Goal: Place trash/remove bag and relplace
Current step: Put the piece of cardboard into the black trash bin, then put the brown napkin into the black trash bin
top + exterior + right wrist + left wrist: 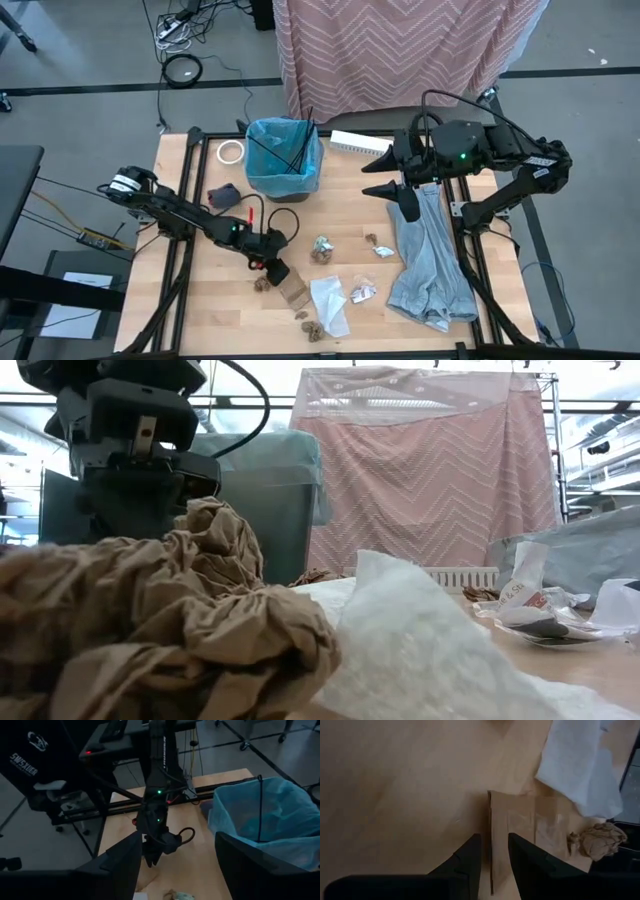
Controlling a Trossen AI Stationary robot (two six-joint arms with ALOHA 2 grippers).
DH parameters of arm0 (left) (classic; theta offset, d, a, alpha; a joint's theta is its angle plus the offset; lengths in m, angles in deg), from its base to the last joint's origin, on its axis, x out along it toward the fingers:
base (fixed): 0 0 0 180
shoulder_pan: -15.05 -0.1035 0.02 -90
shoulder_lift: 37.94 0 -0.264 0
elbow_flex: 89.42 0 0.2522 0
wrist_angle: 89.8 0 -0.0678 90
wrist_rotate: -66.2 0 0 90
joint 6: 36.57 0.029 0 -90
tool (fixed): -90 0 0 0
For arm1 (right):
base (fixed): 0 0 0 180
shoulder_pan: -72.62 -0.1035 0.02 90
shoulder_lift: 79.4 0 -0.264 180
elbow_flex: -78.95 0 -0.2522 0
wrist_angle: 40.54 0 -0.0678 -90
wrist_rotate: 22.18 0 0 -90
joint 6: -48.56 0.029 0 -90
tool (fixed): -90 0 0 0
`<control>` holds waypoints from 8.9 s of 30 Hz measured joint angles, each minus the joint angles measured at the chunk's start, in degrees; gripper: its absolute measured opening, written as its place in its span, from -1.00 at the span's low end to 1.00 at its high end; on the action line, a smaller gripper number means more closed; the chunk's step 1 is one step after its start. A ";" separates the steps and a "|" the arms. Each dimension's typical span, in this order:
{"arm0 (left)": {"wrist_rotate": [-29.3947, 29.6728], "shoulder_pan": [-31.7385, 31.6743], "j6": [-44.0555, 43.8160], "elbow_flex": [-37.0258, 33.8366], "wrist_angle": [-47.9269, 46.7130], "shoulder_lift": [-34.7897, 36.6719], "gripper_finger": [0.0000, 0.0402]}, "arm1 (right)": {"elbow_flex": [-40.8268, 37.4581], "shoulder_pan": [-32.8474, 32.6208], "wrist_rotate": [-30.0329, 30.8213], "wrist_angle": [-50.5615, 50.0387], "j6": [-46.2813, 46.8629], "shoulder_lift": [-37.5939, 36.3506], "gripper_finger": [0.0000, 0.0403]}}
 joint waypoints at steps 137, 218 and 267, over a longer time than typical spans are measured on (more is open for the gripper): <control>49.06 -25.11 53.78 38.96 -47.96 23.64 -1.00 | -3.56 -7.30 -2.20 -2.03 7.67 -0.48 -0.05; 10.89 14.34 23.74 4.88 -16.56 -1.75 -0.37 | -3.56 -8.20 -0.11 -2.52 5.64 -0.50 0.33; 17.01 -37.76 61.23 61.88 -56.78 4.90 -0.92 | -3.56 -4.05 -0.31 -4.55 0.13 -0.50 0.06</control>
